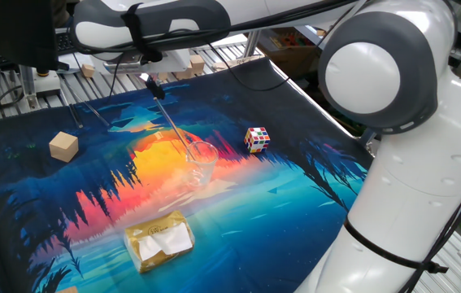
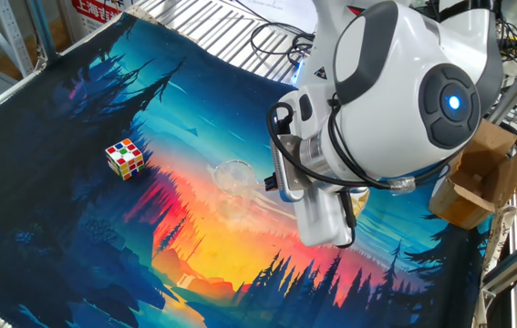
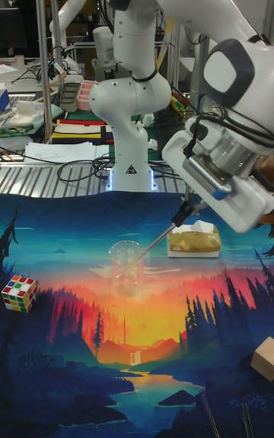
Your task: Shake the test tube
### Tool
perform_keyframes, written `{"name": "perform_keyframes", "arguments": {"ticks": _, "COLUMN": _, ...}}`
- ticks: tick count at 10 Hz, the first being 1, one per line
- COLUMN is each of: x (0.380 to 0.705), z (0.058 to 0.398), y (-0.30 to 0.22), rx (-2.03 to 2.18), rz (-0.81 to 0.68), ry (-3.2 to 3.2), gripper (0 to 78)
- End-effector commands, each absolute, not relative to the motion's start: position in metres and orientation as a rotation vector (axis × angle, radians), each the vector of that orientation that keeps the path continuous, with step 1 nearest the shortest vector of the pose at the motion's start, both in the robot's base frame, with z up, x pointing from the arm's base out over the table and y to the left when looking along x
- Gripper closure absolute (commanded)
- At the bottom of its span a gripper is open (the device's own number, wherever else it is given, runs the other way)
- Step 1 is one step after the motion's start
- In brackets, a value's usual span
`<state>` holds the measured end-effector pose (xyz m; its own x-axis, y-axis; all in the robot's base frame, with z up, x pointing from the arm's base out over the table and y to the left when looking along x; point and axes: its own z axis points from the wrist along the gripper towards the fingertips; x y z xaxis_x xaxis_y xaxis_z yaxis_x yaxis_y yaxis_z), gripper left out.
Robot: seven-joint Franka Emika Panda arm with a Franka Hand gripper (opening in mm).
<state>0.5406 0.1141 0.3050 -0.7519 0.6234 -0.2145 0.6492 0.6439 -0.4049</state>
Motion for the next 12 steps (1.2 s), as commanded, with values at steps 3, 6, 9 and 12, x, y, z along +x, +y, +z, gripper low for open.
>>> {"name": "perform_keyframes", "arguments": {"ticks": 3, "x": 0.5411, "z": 0.3064, "y": 0.1142, "rx": 1.085, "rz": -0.719, "ry": 2.796, "gripper": 76.4}}
{"name": "perform_keyframes", "arguments": {"ticks": 6, "x": 0.5411, "z": 0.3064, "y": 0.1143, "rx": 1.082, "rz": -0.718, "ry": 2.797, "gripper": 76.4}}
{"name": "perform_keyframes", "arguments": {"ticks": 9, "x": 0.5411, "z": 0.3065, "y": 0.1143, "rx": 1.077, "rz": -0.717, "ry": 2.795, "gripper": 76.4}}
{"name": "perform_keyframes", "arguments": {"ticks": 12, "x": 0.5412, "z": 0.3065, "y": 0.1143, "rx": 1.068, "rz": -0.711, "ry": 2.797, "gripper": 76.4}}
